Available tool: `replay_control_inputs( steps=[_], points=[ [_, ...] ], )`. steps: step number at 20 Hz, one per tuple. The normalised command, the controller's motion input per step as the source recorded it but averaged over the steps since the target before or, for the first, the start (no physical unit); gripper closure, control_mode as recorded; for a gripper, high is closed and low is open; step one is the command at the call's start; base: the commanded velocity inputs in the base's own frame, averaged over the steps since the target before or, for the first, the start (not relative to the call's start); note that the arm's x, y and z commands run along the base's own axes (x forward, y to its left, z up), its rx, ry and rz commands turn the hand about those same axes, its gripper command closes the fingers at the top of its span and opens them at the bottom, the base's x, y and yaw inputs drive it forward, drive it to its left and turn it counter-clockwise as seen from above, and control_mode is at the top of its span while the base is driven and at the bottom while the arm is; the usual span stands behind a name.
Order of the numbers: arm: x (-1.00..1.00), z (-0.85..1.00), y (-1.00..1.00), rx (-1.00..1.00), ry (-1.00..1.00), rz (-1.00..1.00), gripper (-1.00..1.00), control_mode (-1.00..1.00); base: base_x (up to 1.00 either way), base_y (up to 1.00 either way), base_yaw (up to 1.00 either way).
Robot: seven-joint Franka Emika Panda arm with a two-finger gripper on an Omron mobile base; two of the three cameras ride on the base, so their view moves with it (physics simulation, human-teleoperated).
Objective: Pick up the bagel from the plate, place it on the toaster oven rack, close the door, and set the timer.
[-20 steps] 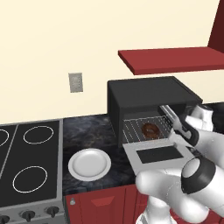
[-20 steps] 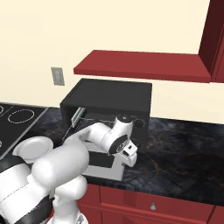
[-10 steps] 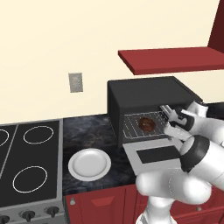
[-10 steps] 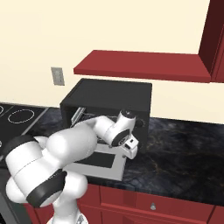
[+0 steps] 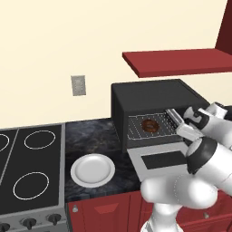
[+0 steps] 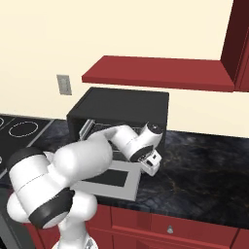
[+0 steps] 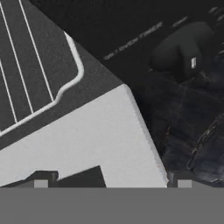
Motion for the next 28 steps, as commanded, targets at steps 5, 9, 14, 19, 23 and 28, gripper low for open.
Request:
replay_control_inputs(
  steps=[5,9,14,19,23,28],
  points=[
    [-1.0,0.43,-0.32,0.07,-0.14,0.0,-1.0,-1.0,0.0,0.0,0.0],
    [-0.95,0.07,0.0,0.14,-0.02,0.0,-1.0,-1.0,0.0,0.0,0.0],
    [-0.56,-0.19,0.0,0.17,0.0,0.0,-1.0,-1.0,0.0,0.0,0.0],
    [-0.12,-0.17,0.0,0.18,0.0,0.0,-1.0,-1.0,0.0,0.0,0.0],
    [0.0,-0.05,0.0,0.18,0.01,0.0,-1.0,-1.0,0.0,0.0,0.0],
    [-0.02,-0.13,0.03,0.16,0.07,0.0,-1.0,-1.0,0.0,0.0,0.0]
  ],
)
